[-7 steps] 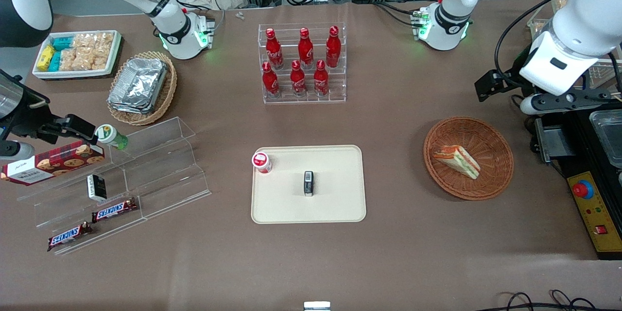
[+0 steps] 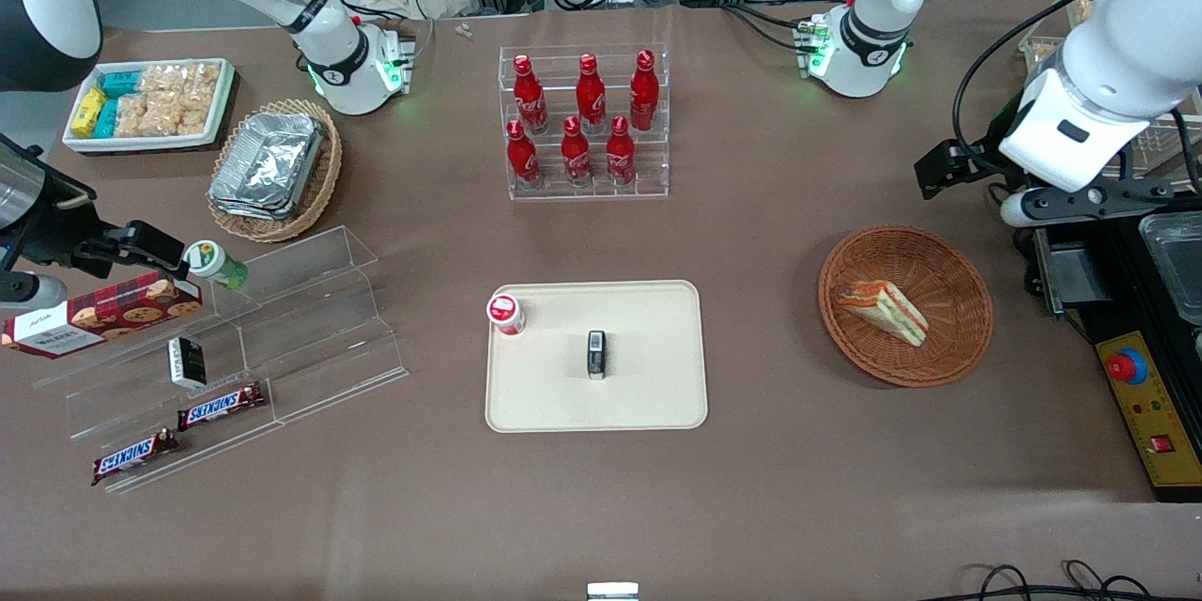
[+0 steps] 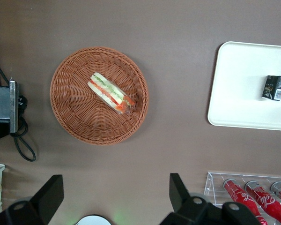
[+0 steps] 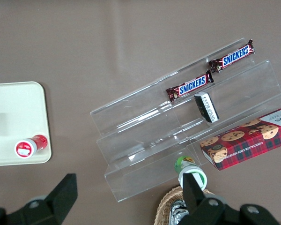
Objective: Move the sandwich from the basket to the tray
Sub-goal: 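Move the open left gripper over the wrapped sandwich in the wicker basket, then lower the left gripper onto the sandwich and close it on the wrapper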
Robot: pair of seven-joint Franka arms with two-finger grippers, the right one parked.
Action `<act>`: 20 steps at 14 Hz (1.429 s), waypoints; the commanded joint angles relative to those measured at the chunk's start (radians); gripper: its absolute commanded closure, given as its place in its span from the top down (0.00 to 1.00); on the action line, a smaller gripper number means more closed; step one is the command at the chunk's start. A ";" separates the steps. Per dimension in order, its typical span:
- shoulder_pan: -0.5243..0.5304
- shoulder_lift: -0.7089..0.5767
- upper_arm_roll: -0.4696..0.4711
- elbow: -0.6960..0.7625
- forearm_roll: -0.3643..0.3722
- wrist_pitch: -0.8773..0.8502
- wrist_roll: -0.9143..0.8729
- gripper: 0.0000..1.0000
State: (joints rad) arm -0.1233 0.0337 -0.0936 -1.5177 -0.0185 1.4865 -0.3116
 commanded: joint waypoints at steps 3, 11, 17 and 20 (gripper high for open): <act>0.004 -0.011 0.000 -0.022 0.006 -0.017 -0.123 1.00; 0.001 -0.003 0.063 -0.223 0.005 0.208 -0.640 1.00; 0.002 0.055 0.106 -0.421 0.011 0.468 -0.782 1.00; -0.004 0.133 0.106 -0.424 0.051 0.509 -0.845 1.00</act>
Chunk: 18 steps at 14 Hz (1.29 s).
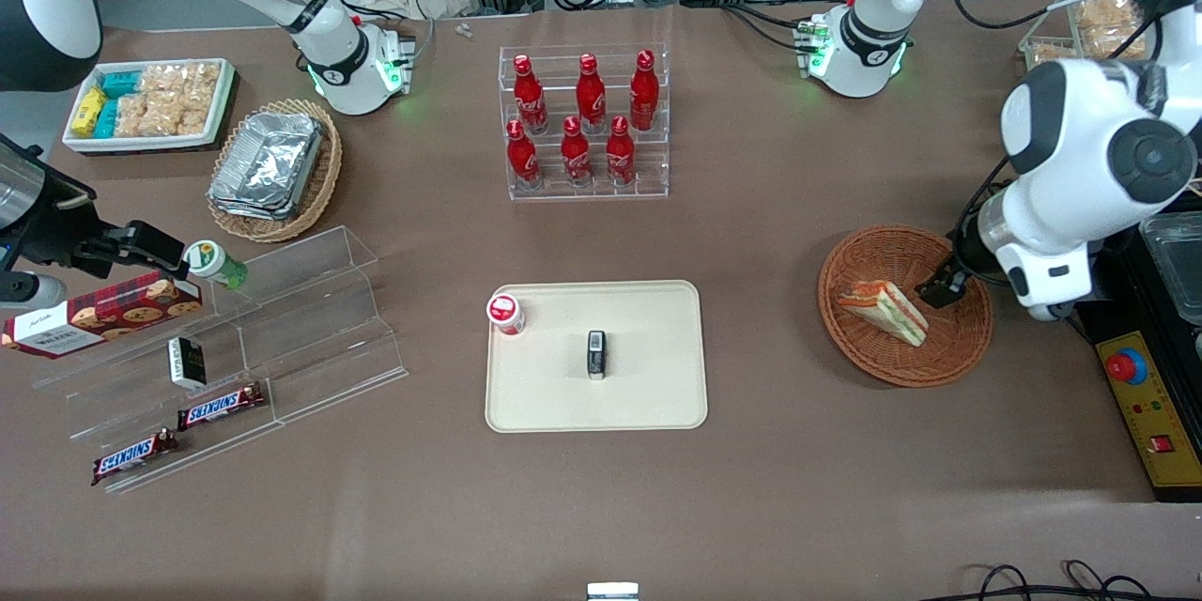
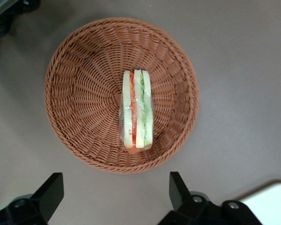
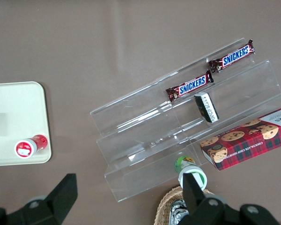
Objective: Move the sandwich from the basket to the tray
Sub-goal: 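Lower the left gripper onto the sandwich and close it on the wrapper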
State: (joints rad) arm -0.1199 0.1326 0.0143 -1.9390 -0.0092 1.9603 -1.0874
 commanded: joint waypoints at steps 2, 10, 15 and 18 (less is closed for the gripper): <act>-0.009 0.050 -0.004 -0.018 0.046 0.075 -0.089 1.00; -0.004 0.078 0.007 -0.112 0.044 0.227 -0.089 1.00; -0.004 0.142 0.007 -0.112 0.044 0.287 -0.109 1.00; -0.007 0.179 0.007 -0.117 0.046 0.301 -0.131 1.00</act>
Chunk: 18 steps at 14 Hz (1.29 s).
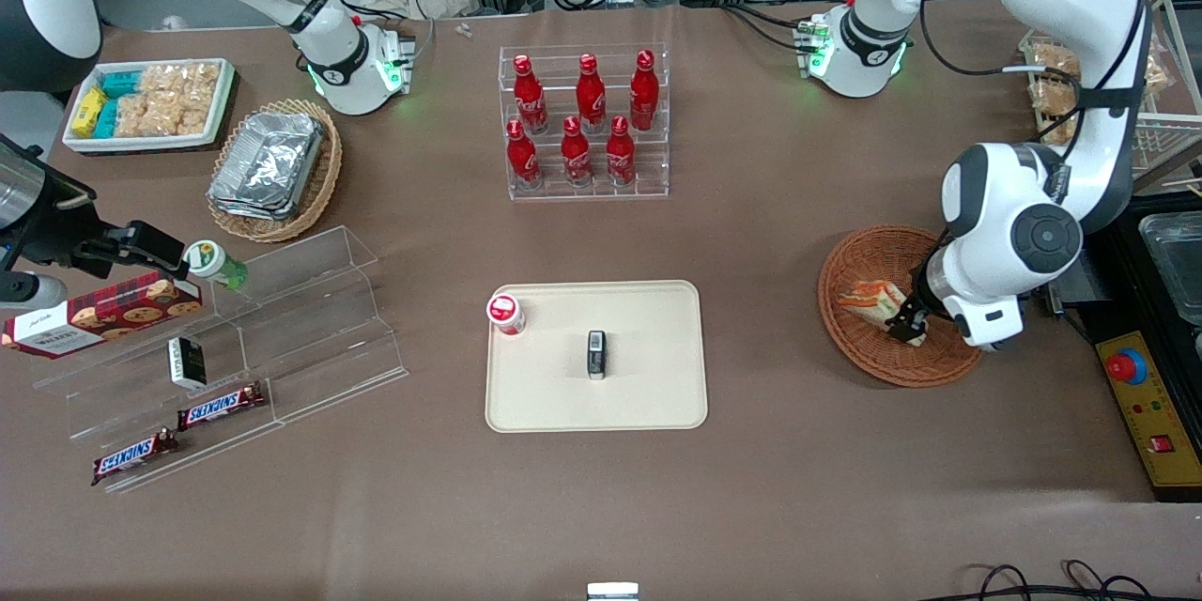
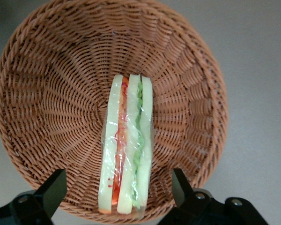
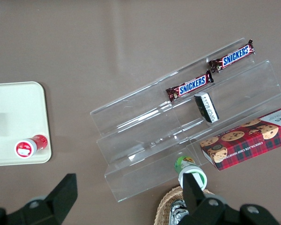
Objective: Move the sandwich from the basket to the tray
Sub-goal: 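Lower the left gripper onto the sandwich and close it on the wrapper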
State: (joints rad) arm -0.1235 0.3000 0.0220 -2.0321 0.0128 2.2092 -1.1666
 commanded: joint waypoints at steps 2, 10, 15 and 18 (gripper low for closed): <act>-0.004 0.027 -0.001 -0.031 0.024 0.081 -0.051 1.00; -0.008 0.116 -0.002 -0.033 0.030 0.133 -0.048 0.75; -0.002 0.076 -0.002 -0.025 0.035 0.110 -0.032 0.00; -0.004 -0.010 -0.007 0.039 0.033 -0.070 0.054 0.00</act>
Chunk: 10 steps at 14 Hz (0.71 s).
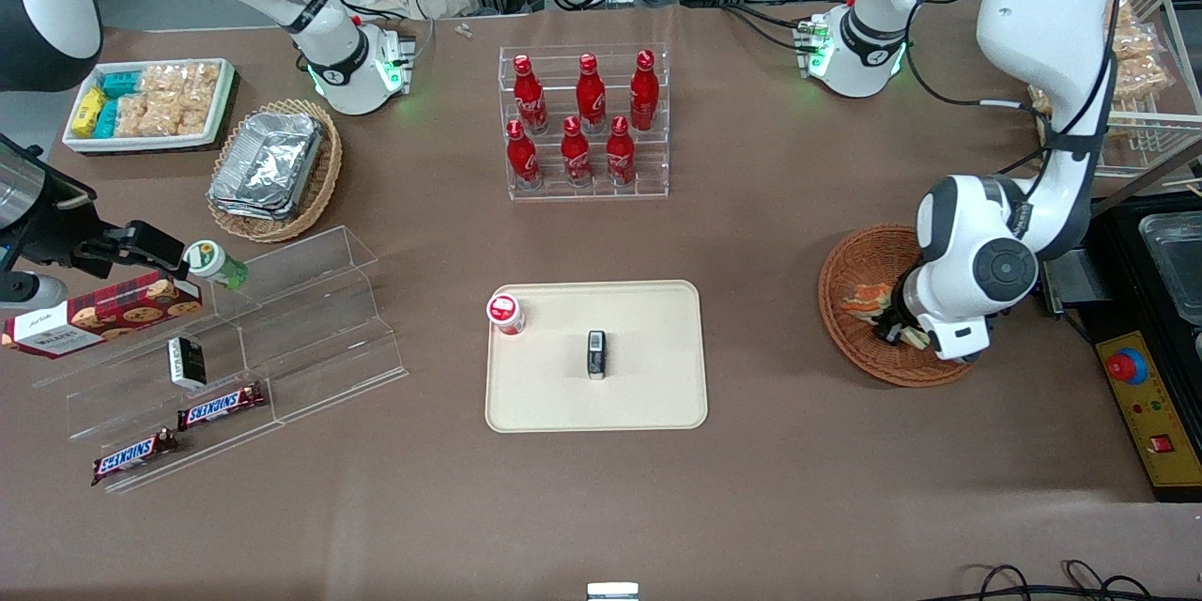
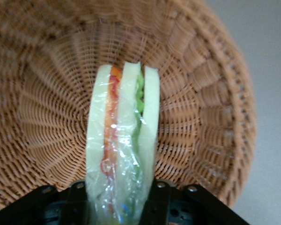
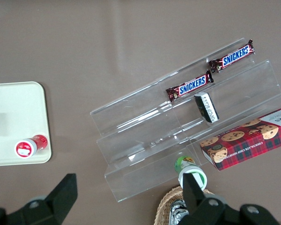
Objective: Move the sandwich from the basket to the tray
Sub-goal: 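Lift the sandwich out of the basket with the left gripper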
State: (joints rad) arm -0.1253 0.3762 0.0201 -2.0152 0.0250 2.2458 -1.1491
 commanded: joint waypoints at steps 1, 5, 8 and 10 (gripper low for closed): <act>-0.007 -0.107 -0.008 0.057 0.021 -0.177 0.093 0.00; -0.008 -0.149 -0.077 0.206 0.000 -0.412 0.345 0.00; -0.010 -0.119 -0.201 0.245 0.010 -0.390 0.371 0.00; -0.014 -0.106 -0.264 0.247 0.021 -0.377 0.458 0.00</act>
State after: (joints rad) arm -0.1384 0.2347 -0.1989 -1.7990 0.0296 1.8597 -0.7715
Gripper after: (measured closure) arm 0.797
